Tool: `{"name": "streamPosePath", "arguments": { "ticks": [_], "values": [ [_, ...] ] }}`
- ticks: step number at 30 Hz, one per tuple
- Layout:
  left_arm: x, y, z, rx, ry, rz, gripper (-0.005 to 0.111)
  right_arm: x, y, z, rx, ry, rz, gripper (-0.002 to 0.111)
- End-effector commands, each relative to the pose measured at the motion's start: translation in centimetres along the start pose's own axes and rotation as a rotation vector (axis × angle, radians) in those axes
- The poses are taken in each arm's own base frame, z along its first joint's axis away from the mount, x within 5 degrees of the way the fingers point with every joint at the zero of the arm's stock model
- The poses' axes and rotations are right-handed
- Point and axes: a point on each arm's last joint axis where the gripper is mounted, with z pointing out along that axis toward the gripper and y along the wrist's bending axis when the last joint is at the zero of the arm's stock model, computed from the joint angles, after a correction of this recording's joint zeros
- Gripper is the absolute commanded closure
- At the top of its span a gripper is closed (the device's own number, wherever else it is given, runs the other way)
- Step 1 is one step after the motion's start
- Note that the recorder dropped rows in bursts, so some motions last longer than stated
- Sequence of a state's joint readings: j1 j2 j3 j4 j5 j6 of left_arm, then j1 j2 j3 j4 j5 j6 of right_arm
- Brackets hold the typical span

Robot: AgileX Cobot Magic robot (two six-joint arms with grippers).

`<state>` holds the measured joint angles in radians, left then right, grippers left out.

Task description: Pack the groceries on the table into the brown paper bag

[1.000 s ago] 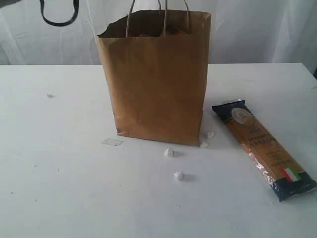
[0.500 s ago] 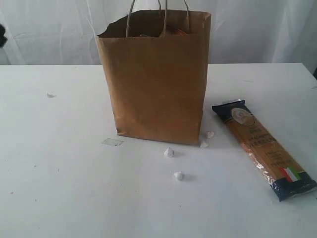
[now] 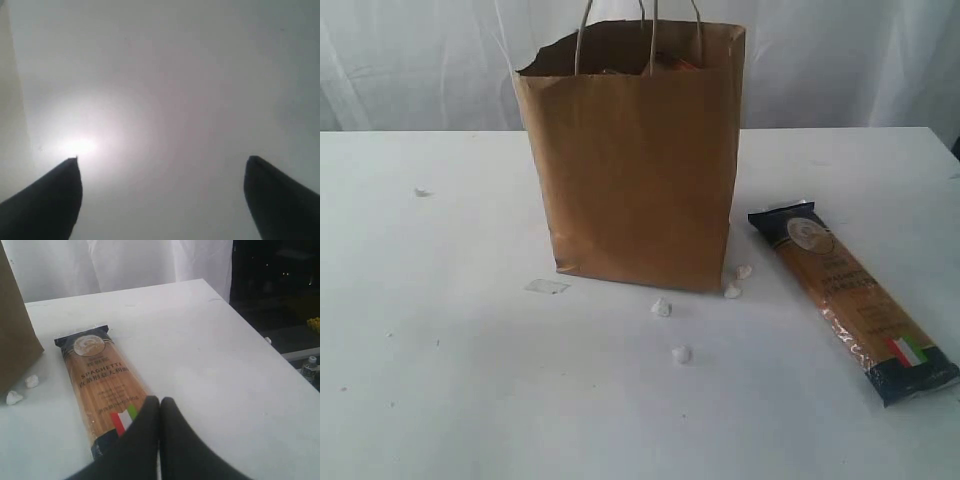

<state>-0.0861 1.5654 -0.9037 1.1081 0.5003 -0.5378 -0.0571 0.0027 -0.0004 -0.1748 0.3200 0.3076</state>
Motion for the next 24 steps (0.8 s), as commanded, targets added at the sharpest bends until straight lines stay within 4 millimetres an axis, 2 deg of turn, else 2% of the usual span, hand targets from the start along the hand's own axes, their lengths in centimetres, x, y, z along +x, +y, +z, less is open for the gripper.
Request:
{"name": "streamPosePath", "arguments": {
  "ticks": [1,5,9,11,14,15,19,22,24],
  "values": [
    [0.0,-2.2,0.3,0.113,-0.162,0.071,0.034,-0.1,0.0,0.0,0.000,-0.009,0.004,0.108],
    [-0.8,-4.4,0.0,0.254,-0.382,0.081,0.045,-0.1,0.0,0.0,0.000,-0.009,0.004,0.108],
    [0.3,-5.2,0.4,0.284,-0.321,0.003,0.056,-0.1,0.0,0.0,0.000,-0.009,0.004,0.108],
    [1.3,-4.9,0.8,0.246,-0.210,-0.040,0.070,-0.1,0.0,0.0,0.000,-0.009,0.004,0.108],
    [2.0,-4.1,1.0,0.186,-0.095,-0.132,0.100,-0.1,0.0,0.0,0.000,-0.009,0.004,0.108],
    [2.1,-3.8,0.9,0.166,-0.072,-0.165,0.106,-0.1,0.0,0.0,0.000,-0.009,0.004,0.108],
    [2.7,-2.8,0.7,0.115,-0.006,-0.261,0.106,-0.1,0.0,0.0,0.000,-0.009,0.004,0.108],
    [4.4,-2.0,1.1,0.116,0.047,-0.487,0.106,-0.1,0.0,0.0,0.000,-0.009,0.004,0.108],
    [5.9,-1.7,1.2,0.138,0.019,-0.641,0.106,-0.1,0.0,0.0,0.000,-0.009,0.004,0.108]
  ]
}}
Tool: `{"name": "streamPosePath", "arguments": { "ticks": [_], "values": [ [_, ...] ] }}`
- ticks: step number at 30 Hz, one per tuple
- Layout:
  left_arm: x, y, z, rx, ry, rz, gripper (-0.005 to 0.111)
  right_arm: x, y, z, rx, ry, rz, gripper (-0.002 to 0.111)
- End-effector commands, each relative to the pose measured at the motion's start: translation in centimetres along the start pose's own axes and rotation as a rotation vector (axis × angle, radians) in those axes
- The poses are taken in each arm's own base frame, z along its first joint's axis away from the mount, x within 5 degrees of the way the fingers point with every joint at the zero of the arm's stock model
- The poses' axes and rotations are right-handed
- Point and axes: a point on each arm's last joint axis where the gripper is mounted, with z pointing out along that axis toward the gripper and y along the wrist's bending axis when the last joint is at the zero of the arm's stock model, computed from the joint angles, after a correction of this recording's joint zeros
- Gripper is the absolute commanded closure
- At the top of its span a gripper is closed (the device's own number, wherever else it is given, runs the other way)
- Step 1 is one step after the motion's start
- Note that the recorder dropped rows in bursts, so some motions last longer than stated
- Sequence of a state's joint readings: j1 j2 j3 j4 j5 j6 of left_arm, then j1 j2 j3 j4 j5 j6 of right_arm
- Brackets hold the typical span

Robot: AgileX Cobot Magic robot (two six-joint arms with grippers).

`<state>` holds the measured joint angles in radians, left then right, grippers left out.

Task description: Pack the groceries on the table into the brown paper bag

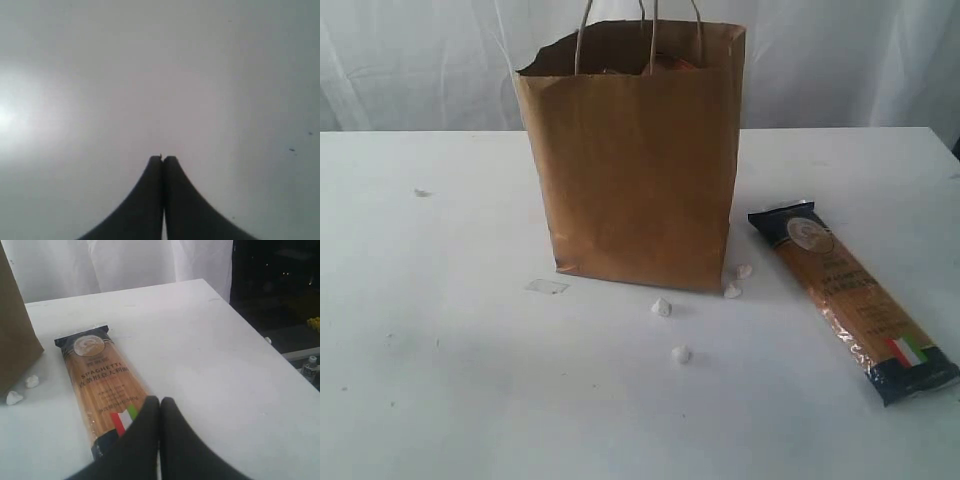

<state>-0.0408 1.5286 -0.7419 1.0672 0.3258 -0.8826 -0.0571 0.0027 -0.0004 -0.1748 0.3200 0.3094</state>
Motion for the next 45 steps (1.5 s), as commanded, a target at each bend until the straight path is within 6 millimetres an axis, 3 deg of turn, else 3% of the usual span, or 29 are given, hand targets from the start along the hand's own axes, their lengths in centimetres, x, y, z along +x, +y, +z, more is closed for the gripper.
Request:
{"name": "streamPosePath", "arguments": {
  "ticks": [1,4,8,12,19,27,33,40,45],
  "values": [
    [2.6,2.0,-0.1,0.030,-0.037,-0.322,0.106,-0.1,0.0,0.0,0.000,-0.009,0.003,0.108],
    [3.6,2.1,-1.2,0.191,-0.239,-0.292,0.107,-0.1,0.0,0.0,0.000,-0.009,0.003,0.108],
    [4.9,2.2,-3.8,0.322,-0.426,-0.446,0.107,-0.1,0.0,0.0,0.000,-0.009,0.003,0.108],
    [7.0,2.1,-6.2,0.282,-0.513,-0.467,0.107,-0.1,0.0,0.0,-0.001,-0.009,0.003,0.108],
    [10.3,2.1,-8.4,0.185,-0.546,-0.540,0.107,-0.1,0.0,0.0,-0.001,-0.009,0.003,0.108],
    [11.9,2.4,-10.9,0.112,-0.669,-0.561,0.107,-0.1,0.0,0.0,-0.001,-0.009,0.003,0.108],
    [13.3,2.9,-12.0,0.048,-0.669,-0.644,0.107,-0.1,0.0,0.0,-0.001,-0.009,0.003,0.108],
    [13.3,2.5,-13.1,0.104,-0.757,-0.648,0.107,-0.1,0.0,0.0,-0.001,-0.009,0.003,0.108],
    [13.8,0.9,-12.0,0.215,-0.792,-0.668,0.107,-0.1,0.0,0.0,-0.001,-0.009,0.003,0.108]
  ]
}}
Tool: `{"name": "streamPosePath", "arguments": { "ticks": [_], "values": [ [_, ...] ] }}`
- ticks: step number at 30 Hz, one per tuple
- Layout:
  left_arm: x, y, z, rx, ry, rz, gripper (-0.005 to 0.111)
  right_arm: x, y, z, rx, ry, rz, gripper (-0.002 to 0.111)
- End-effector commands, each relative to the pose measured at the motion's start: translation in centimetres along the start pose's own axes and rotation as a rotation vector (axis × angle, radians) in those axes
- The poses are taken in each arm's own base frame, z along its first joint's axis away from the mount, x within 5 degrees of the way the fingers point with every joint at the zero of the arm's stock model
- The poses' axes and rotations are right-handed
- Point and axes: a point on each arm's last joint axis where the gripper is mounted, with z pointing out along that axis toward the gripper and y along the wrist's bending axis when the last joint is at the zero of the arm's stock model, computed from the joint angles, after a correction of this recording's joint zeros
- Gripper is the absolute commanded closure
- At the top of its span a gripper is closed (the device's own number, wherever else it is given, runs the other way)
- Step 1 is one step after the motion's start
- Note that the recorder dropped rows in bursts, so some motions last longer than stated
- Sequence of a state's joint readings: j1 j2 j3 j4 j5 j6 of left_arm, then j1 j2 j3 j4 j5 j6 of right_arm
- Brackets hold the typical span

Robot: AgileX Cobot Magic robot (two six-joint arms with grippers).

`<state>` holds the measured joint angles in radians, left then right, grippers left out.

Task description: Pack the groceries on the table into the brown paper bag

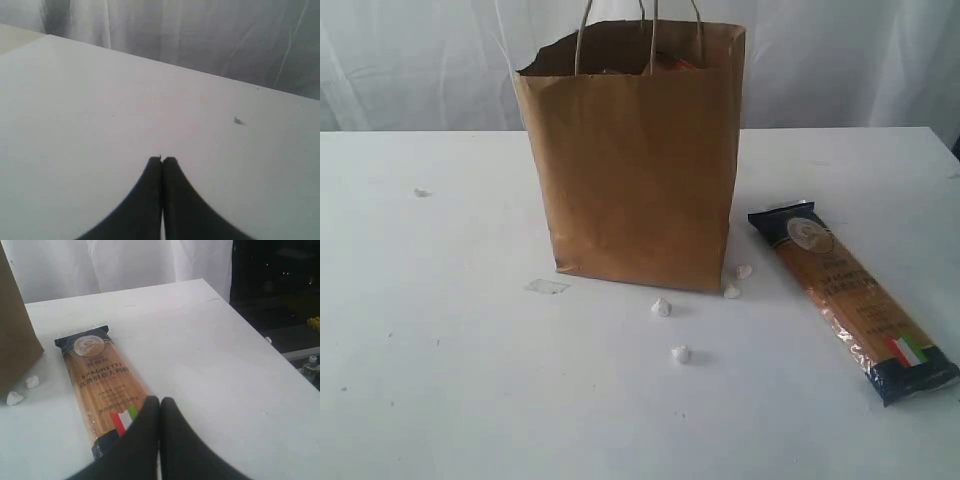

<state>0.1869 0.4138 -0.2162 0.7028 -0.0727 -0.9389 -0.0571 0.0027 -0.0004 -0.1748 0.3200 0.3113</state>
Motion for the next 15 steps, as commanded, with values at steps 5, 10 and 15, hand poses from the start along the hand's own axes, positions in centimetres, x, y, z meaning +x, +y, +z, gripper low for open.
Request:
{"name": "streamPosePath", "arguments": {
  "ticks": [5,10,15],
  "values": [
    [2.9,0.1,0.0,0.076,-0.277,0.073,0.107,-0.1,0.0,0.0,0.000,-0.009,0.000,0.108],
    [3.0,-0.1,-0.4,0.094,-0.278,0.142,0.107,0.0,0.0,0.0,0.000,-0.007,0.024,0.108],
    [2.0,-0.1,-2.1,0.106,-0.444,0.129,0.107,0.0,0.0,0.0,0.000,-0.005,0.024,0.108]
  ]
}}
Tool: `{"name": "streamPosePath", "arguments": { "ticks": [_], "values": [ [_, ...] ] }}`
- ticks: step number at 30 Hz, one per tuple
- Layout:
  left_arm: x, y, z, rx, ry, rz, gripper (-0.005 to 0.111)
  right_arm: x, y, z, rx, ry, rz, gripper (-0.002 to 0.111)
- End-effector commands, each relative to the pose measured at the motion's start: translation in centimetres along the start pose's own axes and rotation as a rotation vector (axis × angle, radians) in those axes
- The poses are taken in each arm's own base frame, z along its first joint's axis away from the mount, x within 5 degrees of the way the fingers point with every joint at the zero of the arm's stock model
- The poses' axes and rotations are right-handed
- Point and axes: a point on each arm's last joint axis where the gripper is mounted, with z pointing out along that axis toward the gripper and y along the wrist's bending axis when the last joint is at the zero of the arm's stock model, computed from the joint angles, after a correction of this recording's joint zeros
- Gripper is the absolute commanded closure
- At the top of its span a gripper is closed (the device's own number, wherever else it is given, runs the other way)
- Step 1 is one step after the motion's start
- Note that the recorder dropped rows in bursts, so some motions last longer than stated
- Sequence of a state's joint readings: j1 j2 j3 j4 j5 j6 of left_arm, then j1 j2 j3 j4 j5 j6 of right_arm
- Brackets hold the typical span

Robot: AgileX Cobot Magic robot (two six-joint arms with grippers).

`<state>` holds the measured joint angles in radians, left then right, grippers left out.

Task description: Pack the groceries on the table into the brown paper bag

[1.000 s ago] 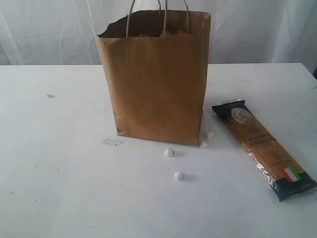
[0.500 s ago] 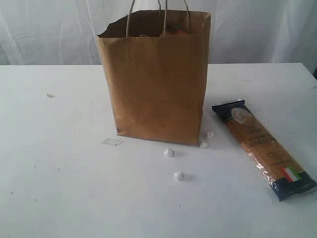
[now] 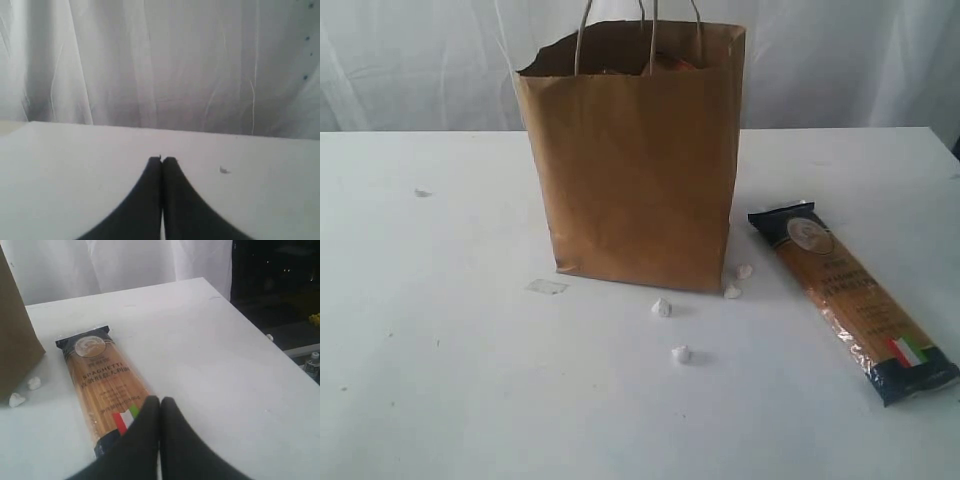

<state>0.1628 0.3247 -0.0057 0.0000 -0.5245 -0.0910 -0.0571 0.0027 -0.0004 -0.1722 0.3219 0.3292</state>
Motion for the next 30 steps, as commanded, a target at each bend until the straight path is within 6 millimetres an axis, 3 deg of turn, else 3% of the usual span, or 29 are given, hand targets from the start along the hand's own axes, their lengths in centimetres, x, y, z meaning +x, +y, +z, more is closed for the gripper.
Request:
{"name": "streamPosePath", "arguments": {
  "ticks": [1,6,10,13,15,30],
  "values": [
    [-1.4,0.0,-1.5,0.000,-0.184,-0.005,0.107,0.0,0.0,0.0,0.000,-0.007,0.004,0.108],
    [-1.3,0.0,-2.9,0.011,-0.213,0.001,0.107,0.0,0.0,0.0,0.000,-0.007,0.004,0.108],
    [1.2,-0.2,-2.7,0.033,0.067,0.025,0.107,0.0,0.0,0.0,0.000,-0.007,0.006,0.108],
    [4.1,-0.4,-3.4,0.062,0.397,0.027,0.107,0.0,0.0,0.0,0.000,-0.007,0.008,0.108],
    [4.1,-0.5,-3.4,0.056,0.391,-0.038,0.107,0.0,0.0,0.0,0.000,-0.007,0.008,0.108],
    [4.1,-1.4,-3.5,0.244,0.393,0.023,0.107,0.0,0.0,0.0,0.001,-0.007,0.006,0.108]
  ]
}}
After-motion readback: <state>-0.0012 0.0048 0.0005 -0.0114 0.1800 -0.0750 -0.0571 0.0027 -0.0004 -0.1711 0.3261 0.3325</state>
